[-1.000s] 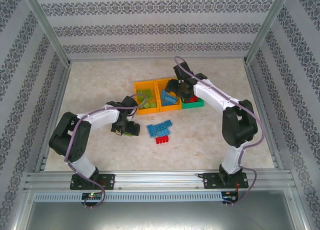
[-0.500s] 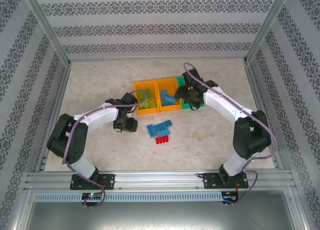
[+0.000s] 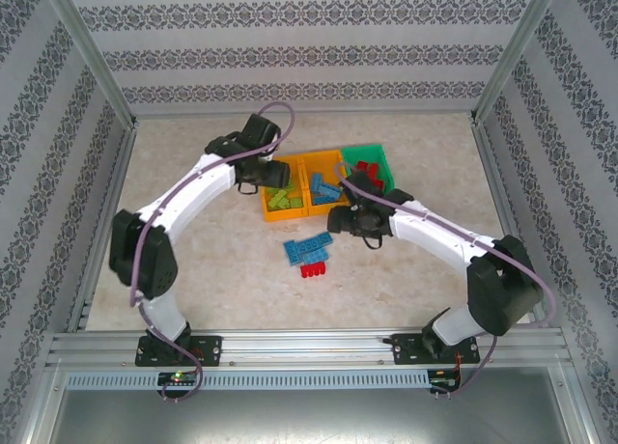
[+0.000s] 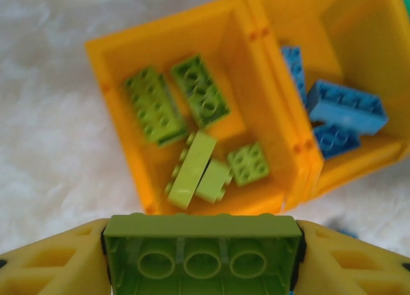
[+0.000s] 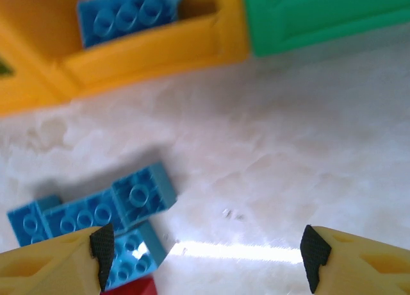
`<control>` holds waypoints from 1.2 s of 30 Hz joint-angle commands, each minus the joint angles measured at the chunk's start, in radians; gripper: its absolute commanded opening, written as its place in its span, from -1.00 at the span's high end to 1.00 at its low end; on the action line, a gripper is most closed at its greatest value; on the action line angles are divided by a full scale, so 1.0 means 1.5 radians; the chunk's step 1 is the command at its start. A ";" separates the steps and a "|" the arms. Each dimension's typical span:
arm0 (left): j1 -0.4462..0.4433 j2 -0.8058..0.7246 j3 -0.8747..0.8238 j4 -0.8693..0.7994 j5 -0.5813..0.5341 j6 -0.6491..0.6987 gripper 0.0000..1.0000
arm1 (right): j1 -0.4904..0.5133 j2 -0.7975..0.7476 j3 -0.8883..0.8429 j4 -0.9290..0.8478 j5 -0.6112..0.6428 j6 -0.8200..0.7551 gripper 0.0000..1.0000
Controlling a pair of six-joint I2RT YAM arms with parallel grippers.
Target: Sort the legos into containers by color
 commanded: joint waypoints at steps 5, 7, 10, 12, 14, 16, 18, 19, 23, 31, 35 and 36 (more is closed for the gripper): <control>0.009 0.165 0.154 -0.059 0.030 0.011 -0.11 | 0.090 0.055 0.001 0.021 -0.036 -0.030 -0.52; 0.013 0.189 0.180 -0.077 0.022 0.001 -0.12 | 0.111 0.064 0.008 0.017 -0.044 -0.028 -0.55; 0.022 0.202 0.187 -0.087 0.016 -0.026 -0.13 | 0.139 0.065 0.013 0.003 -0.049 -0.006 -0.57; 0.024 0.201 0.181 -0.085 0.017 -0.037 -0.15 | 0.158 0.067 0.016 -0.010 -0.047 0.011 -0.64; 0.025 0.200 0.176 -0.082 0.024 -0.042 -0.22 | 0.174 0.074 0.018 -0.013 -0.049 0.025 -0.68; 0.025 0.200 0.174 -0.082 0.024 -0.047 -0.29 | 0.189 0.087 0.023 -0.016 -0.049 0.036 -0.69; 0.024 0.197 0.172 -0.086 0.020 -0.050 -0.37 | 0.200 0.103 0.032 -0.025 -0.040 0.040 -0.69; 0.024 0.195 0.170 -0.088 0.015 -0.053 -0.41 | 0.205 0.111 0.037 -0.030 -0.038 0.041 -0.69; 0.025 0.180 0.156 -0.082 0.013 -0.058 -0.51 | 0.215 0.143 0.058 -0.039 -0.036 0.045 -0.70; 0.025 0.154 0.129 -0.065 0.016 -0.064 -0.63 | 0.222 0.198 0.093 -0.057 -0.016 0.039 -0.53; 0.024 0.130 0.107 -0.052 0.014 -0.071 -0.65 | 0.223 0.212 0.093 -0.067 -0.013 0.042 -0.46; 0.024 0.124 0.104 -0.051 0.012 -0.072 -0.65 | 0.223 0.214 0.092 -0.068 -0.012 0.042 -0.41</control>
